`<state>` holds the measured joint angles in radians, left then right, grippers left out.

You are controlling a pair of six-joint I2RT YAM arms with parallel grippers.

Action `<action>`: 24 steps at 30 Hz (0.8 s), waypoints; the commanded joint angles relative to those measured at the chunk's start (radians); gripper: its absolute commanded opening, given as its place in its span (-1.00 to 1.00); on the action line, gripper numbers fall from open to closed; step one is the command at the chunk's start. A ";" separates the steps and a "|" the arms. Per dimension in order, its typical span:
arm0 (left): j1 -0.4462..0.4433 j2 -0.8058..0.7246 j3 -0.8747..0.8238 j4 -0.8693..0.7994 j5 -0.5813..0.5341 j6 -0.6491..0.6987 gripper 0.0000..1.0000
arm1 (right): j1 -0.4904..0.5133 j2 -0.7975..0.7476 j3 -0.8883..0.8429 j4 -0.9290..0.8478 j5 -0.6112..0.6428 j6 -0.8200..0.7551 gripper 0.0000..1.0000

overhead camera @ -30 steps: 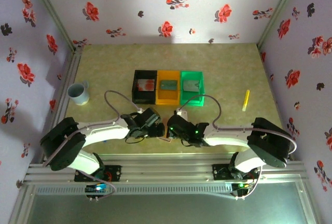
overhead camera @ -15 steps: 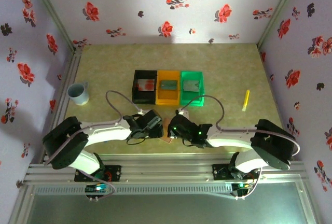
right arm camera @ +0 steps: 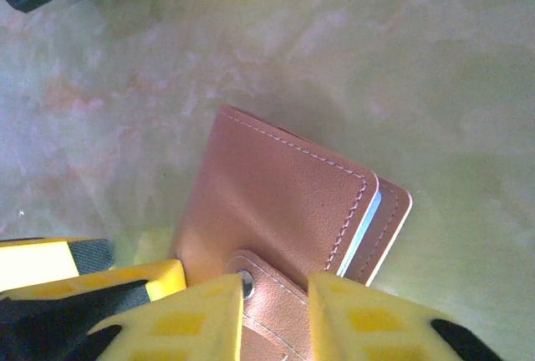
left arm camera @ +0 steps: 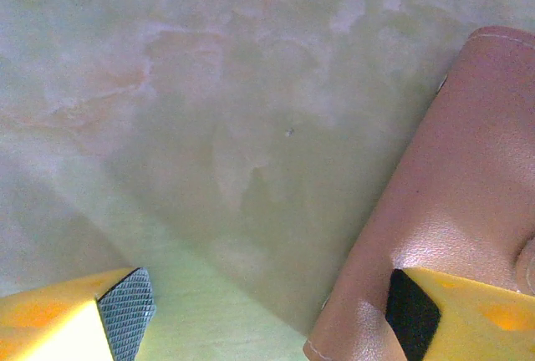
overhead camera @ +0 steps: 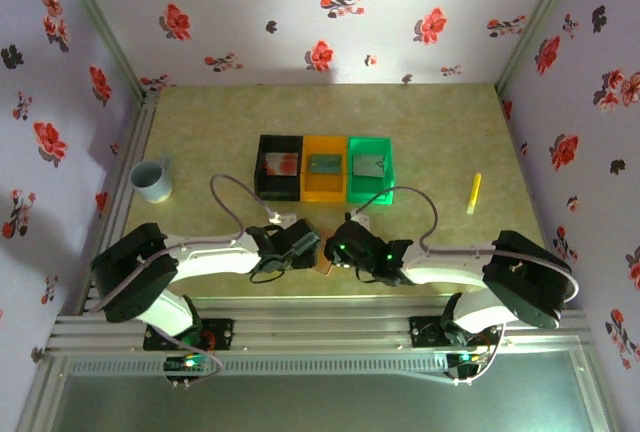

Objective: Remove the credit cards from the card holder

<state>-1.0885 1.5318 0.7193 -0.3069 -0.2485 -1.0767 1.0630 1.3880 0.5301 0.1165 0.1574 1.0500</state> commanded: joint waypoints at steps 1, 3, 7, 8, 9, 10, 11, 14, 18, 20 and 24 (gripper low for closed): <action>-0.028 0.134 -0.062 0.195 0.219 -0.042 0.57 | 0.012 -0.018 0.026 -0.031 0.008 -0.009 -0.18; -0.028 0.131 -0.067 0.203 0.223 -0.043 0.57 | 0.011 -0.006 0.028 -0.028 0.002 -0.024 -0.11; -0.028 0.108 -0.083 0.224 0.231 -0.044 0.54 | 0.021 0.017 0.050 -0.042 -0.008 -0.062 -0.07; -0.028 0.102 -0.087 0.228 0.231 -0.043 0.52 | 0.027 0.021 0.057 -0.053 0.003 -0.068 -0.07; -0.028 0.093 -0.090 0.229 0.231 -0.043 0.50 | 0.031 0.022 0.063 -0.069 0.012 -0.071 -0.09; -0.029 0.083 -0.094 0.232 0.232 -0.041 0.50 | 0.035 0.024 0.072 -0.082 0.019 -0.076 -0.09; -0.028 0.077 -0.096 0.233 0.232 -0.039 0.50 | 0.042 0.025 0.081 -0.094 0.030 -0.083 -0.09; -0.028 0.050 -0.108 0.239 0.232 -0.039 0.47 | 0.057 0.040 0.120 -0.155 0.059 -0.097 -0.09; -0.027 0.016 -0.121 0.244 0.232 -0.039 0.43 | 0.070 0.074 0.153 -0.207 0.084 -0.087 -0.13; -0.025 0.009 -0.128 0.246 0.232 -0.040 0.42 | 0.078 0.091 0.164 -0.222 0.094 -0.084 -0.13; -0.022 -0.005 -0.149 0.264 0.238 -0.045 0.34 | 0.089 0.118 0.173 -0.228 0.102 -0.086 -0.14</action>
<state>-1.0885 1.4590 0.6292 -0.2165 -0.2558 -1.0794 1.1389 1.4746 0.6857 -0.0555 0.2214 0.9764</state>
